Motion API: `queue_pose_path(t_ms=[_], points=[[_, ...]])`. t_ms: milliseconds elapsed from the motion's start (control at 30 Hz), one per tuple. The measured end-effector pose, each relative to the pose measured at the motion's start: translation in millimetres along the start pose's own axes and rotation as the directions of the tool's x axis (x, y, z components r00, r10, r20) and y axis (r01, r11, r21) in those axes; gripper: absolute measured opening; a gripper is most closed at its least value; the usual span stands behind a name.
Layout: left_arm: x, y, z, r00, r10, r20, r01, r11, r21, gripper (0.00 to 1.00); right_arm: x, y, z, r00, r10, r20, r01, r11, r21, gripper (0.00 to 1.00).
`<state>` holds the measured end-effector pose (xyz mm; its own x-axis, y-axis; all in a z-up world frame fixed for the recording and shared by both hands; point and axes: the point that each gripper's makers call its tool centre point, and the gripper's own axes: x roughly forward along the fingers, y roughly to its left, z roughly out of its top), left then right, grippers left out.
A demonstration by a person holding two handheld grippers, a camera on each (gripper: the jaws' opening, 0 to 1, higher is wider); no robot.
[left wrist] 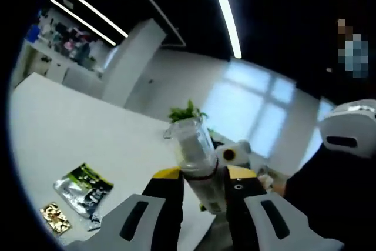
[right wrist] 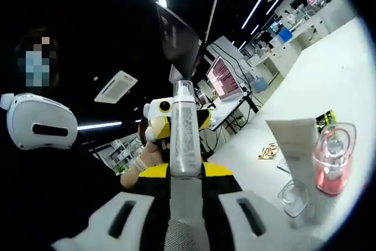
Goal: Arrange the skincare products in the storage area until every visible bottle or jar stands upright without overlapping.
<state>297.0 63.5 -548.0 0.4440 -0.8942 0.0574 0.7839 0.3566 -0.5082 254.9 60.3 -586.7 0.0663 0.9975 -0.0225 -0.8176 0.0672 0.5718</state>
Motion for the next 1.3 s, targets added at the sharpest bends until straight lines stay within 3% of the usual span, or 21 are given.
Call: queue_pose_path(t_ms=[133,200,300,333,467,633,800,967,1167,1300], points=[[-2.1,8.3,-2.6,0.999,0.034,0.017,-0.033,0.998,-0.057,0.22,-0.8,-10.0,3.0,0.995,-0.094,-0.018,0.092,0.993,-0.075,0.21],[-2.2,9.9,-3.4,0.999,0.052,0.012,-0.051,0.997,-0.066,0.21,-1.7,-15.1,0.9,0.985,-0.162,-0.061,0.151,0.977,-0.149,0.22],[-1.0,15.5,-4.8,0.994,0.113,-0.009,-0.114,0.993,-0.031,0.19,-3.4,-27.2,-4.6,0.952,-0.276,-0.131,0.230,0.930,-0.286,0.26],[-1.0,17.0,-5.3,0.992,0.125,-0.015,-0.125,0.992,-0.024,0.19,-3.4,-28.1,-4.8,0.949,-0.285,-0.135,0.234,0.923,-0.305,0.28],[-1.1,25.7,-10.7,0.975,0.210,-0.075,-0.208,0.978,0.033,0.18,1.8,-31.7,-2.1,0.908,-0.394,-0.142,0.291,0.837,-0.464,0.29],[1.3,28.5,-14.3,0.960,0.265,-0.092,-0.258,0.963,0.082,0.18,11.3,-39.1,3.2,0.883,-0.456,-0.112,0.342,0.788,-0.513,0.31],[1.6,35.3,-20.0,0.941,0.325,-0.091,-0.314,0.942,0.115,0.17,18.4,-42.8,4.0,0.871,-0.481,-0.098,0.367,0.770,-0.522,0.29],[3.1,33.5,-25.4,0.941,0.323,-0.097,-0.314,0.945,0.095,0.17,21.2,-50.2,1.1,0.854,-0.510,-0.101,0.386,0.753,-0.533,0.27],[3.4,31.6,-30.6,0.942,0.317,-0.114,-0.310,0.948,0.076,0.18,19.9,-50.3,-1.3,0.854,-0.508,-0.112,0.385,0.762,-0.521,0.24],[4.0,26.7,-32.3,0.952,0.275,-0.131,-0.265,0.960,0.087,0.17,16.7,-49.8,-2.5,0.868,-0.482,-0.120,0.370,0.789,-0.490,0.23]])
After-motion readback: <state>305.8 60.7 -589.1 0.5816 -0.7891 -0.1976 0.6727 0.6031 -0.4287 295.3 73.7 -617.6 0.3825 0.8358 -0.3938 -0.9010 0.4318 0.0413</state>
